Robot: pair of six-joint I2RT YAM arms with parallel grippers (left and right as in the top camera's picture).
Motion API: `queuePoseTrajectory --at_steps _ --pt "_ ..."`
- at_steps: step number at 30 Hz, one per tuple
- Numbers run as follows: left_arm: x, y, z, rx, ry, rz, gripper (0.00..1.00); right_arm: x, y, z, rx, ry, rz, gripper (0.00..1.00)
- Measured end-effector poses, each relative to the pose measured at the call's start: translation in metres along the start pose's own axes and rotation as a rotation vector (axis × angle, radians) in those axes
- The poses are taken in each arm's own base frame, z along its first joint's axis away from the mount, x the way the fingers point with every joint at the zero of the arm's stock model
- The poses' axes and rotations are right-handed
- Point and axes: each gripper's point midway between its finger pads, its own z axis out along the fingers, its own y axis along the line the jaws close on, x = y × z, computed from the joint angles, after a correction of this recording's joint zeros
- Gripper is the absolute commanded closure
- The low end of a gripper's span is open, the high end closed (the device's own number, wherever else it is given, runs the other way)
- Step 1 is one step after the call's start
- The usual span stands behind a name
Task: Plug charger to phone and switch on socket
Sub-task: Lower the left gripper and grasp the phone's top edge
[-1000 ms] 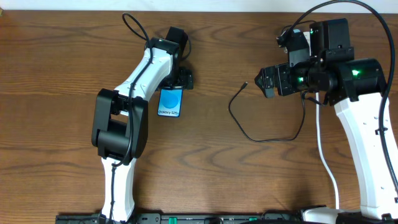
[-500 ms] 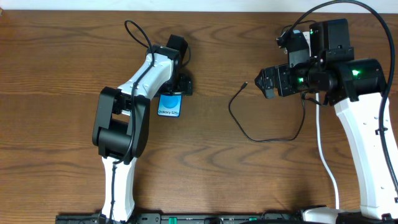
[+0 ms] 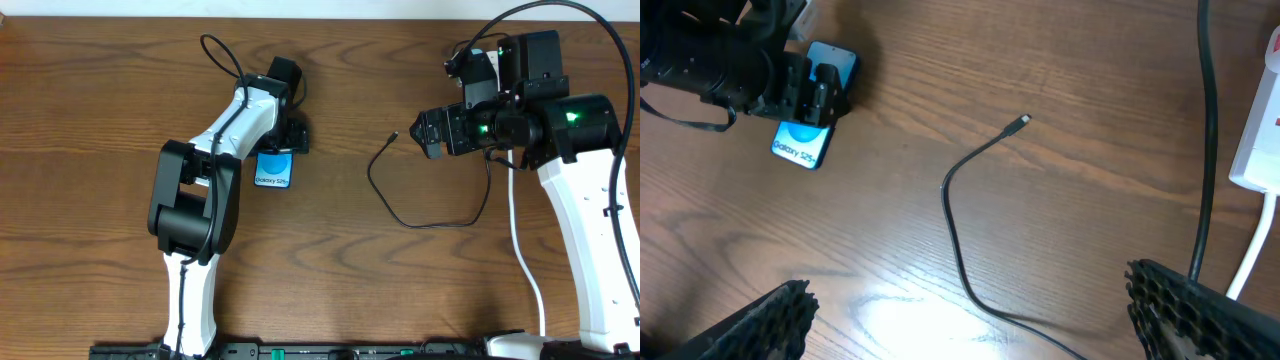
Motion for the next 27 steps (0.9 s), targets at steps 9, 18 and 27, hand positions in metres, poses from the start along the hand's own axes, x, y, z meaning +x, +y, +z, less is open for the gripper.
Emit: queuePoseTrajectory --at_steps 9,18,27 --pt "0.0017 0.0002 -0.0006 -0.001 0.006 0.001 0.32 0.0 0.0001 0.0 0.0 0.0 0.0 0.01" --pt "0.0025 0.0003 -0.002 -0.007 0.004 0.005 0.39 -0.0001 0.0 0.0 0.0 0.0 0.0 0.01" --pt "0.006 0.0059 -0.0057 -0.011 0.011 -0.003 0.66 -0.0011 0.0 0.0 0.0 -0.004 -0.001 0.01"
